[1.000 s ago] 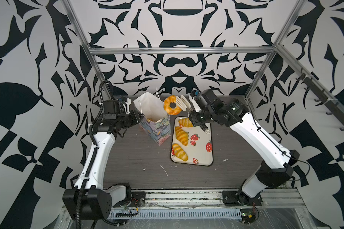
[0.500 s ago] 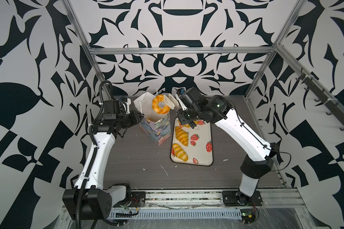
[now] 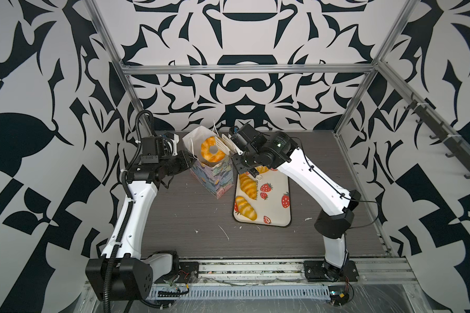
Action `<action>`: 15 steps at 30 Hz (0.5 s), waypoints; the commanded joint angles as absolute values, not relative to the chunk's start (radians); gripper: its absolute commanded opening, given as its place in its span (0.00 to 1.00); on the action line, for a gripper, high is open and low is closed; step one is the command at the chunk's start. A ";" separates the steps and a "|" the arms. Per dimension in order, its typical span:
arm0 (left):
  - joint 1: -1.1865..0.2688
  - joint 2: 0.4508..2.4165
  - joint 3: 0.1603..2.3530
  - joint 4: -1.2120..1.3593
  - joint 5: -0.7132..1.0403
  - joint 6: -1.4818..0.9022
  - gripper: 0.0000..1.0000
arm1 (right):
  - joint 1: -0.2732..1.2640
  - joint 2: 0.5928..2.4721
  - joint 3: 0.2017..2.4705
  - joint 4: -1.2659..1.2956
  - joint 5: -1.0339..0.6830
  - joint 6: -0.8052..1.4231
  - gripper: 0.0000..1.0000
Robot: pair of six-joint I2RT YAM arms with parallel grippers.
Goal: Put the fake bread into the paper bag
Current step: 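Move the ring bun over the bag opening and open the tongs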
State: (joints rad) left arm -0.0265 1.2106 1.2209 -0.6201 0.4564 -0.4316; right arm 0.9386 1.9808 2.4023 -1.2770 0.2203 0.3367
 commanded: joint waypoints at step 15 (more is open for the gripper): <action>-0.029 1.184 1.212 -0.635 0.460 -0.421 0.25 | 0.959 1.962 2.432 -1.259 0.250 0.334 0.41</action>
State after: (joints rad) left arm -0.0265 1.2098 1.2209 -0.6220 0.4564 -0.4286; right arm 0.9520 1.9869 2.4023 -1.2774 0.2245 0.3367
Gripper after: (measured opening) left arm 0.247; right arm 0.407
